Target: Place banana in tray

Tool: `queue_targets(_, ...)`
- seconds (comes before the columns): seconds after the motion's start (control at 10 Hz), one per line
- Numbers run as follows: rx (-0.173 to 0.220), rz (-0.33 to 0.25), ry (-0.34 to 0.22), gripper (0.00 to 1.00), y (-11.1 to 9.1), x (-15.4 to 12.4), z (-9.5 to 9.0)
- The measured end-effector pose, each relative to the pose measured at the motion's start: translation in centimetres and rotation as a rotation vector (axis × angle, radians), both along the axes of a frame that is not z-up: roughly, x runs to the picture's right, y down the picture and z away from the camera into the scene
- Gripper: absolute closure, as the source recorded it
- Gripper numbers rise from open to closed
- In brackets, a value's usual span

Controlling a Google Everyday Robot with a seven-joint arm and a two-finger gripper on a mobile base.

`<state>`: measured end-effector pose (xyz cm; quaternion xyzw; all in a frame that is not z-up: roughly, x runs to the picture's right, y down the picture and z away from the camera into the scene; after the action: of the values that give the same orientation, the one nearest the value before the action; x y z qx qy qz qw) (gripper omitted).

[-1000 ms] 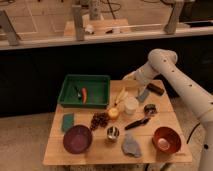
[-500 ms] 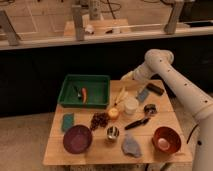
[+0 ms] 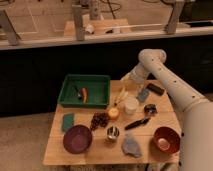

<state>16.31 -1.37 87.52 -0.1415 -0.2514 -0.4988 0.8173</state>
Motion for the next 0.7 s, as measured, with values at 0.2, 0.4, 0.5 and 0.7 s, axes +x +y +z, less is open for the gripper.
queue_targets(0.2,0.024,-0.032,0.016,0.20,0.4,0.0,0.7)
queue_targets(0.4,0.037,-0.056,0.041,0.20,0.9,-0.1,1.2)
queue_targets(0.5,0.042,-0.064,0.061,0.20,1.2,-0.3,1.6)
queue_targets(0.7,0.055,-0.024,0.124,0.20,1.9,-0.8,2.4)
